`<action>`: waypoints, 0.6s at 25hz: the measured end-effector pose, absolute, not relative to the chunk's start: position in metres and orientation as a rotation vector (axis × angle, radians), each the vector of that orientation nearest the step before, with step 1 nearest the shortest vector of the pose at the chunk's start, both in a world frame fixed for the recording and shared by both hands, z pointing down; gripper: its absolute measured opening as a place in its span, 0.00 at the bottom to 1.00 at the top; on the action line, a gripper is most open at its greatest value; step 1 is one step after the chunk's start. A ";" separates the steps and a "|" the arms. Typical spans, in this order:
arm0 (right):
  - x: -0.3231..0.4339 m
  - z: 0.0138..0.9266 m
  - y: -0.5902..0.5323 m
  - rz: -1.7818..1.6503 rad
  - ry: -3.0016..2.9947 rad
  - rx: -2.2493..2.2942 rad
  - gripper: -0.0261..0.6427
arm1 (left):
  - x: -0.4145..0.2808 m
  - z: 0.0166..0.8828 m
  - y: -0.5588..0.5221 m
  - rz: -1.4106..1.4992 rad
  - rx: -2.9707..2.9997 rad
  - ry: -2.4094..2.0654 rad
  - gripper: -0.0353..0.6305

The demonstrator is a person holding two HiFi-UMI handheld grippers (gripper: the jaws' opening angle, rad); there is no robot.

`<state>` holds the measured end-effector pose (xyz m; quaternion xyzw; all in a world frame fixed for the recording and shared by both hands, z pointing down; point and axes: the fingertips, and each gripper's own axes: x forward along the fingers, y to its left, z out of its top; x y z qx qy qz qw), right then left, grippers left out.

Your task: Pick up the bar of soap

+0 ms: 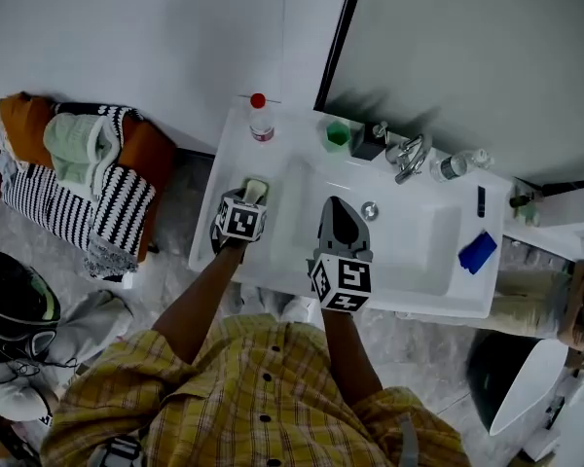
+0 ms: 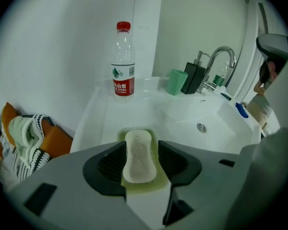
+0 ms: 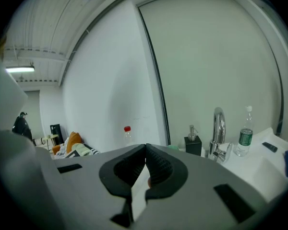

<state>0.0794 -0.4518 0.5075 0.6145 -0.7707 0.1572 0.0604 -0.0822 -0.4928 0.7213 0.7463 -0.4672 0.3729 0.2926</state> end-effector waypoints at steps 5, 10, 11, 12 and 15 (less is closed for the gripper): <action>0.085 0.512 -0.457 0.493 -2.321 1.866 0.07 | -0.084 0.739 -0.496 1.108 1.909 -1.170 0.35; 0.089 0.514 -0.462 0.503 -2.322 1.867 0.07 | -0.079 0.754 -0.499 1.168 1.853 -1.095 0.35; 0.089 0.514 -0.463 0.506 -2.324 1.868 0.07 | -0.079 0.755 -0.501 1.180 1.839 -1.088 0.35; 0.088 0.513 -0.464 0.512 -2.326 1.869 0.07 | -0.079 0.755 -0.502 1.201 1.822 -1.079 0.35; 0.089 0.511 -0.465 0.526 -2.335 1.874 0.07 | -0.080 0.757 -0.500 1.287 1.766 -1.039 0.35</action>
